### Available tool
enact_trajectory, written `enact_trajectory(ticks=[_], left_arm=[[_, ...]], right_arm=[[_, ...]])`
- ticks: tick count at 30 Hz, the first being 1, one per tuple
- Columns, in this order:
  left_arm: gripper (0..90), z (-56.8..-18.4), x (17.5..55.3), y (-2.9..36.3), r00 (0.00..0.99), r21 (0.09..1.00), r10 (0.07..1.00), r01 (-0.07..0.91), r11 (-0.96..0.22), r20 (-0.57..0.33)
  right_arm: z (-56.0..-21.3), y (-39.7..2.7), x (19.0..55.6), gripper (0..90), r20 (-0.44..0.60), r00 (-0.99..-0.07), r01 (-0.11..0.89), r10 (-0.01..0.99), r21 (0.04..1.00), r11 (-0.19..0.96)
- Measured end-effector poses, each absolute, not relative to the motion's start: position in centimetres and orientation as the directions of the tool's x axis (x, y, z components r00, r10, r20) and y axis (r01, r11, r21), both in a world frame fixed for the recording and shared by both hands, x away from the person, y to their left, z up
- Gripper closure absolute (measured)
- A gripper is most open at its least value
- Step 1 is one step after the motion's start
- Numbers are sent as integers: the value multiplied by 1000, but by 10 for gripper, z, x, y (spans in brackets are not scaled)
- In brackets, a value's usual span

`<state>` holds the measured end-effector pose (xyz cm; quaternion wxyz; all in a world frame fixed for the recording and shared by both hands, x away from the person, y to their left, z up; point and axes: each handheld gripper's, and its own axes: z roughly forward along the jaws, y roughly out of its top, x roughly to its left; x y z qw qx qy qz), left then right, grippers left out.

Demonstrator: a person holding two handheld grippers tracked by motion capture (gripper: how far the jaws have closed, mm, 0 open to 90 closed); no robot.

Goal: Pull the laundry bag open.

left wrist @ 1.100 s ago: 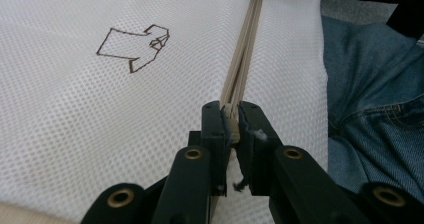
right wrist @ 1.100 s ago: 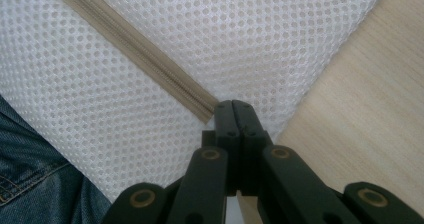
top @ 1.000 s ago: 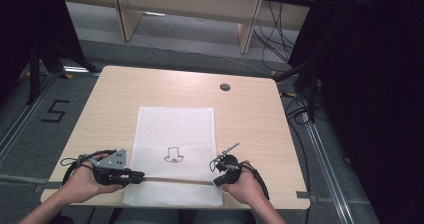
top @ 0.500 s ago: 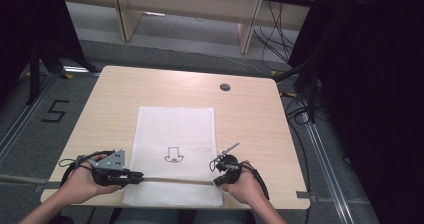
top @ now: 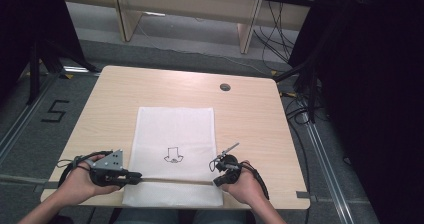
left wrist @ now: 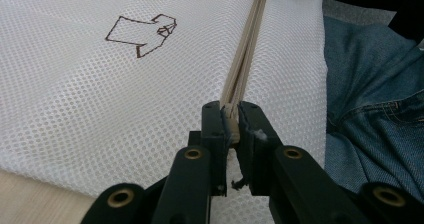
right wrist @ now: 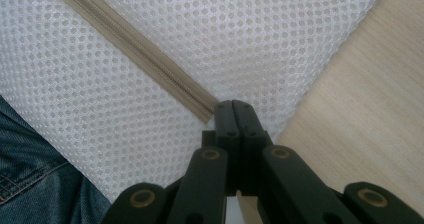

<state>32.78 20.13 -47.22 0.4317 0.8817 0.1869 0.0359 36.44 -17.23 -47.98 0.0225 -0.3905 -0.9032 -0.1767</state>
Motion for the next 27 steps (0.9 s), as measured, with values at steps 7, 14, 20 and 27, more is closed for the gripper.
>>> enact_trajectory(ticks=[7,14,20,27], left_arm=[[819,-472,329,203,929,766,359,294,-572,-89],[819,-473,329,203,929,765,359,295,-572,-90],[819,-473,329,205,926,763,367,298,-573,-87],[819,-472,328,207,928,770,360,300,-563,-99]], right_arm=[[-480,-173,365,900,181,-695,712,696,304,633],[-480,-173,365,900,179,-698,710,694,308,634],[-480,-173,364,900,184,-692,715,698,305,629],[-480,-173,365,900,179,-698,709,693,307,635]])
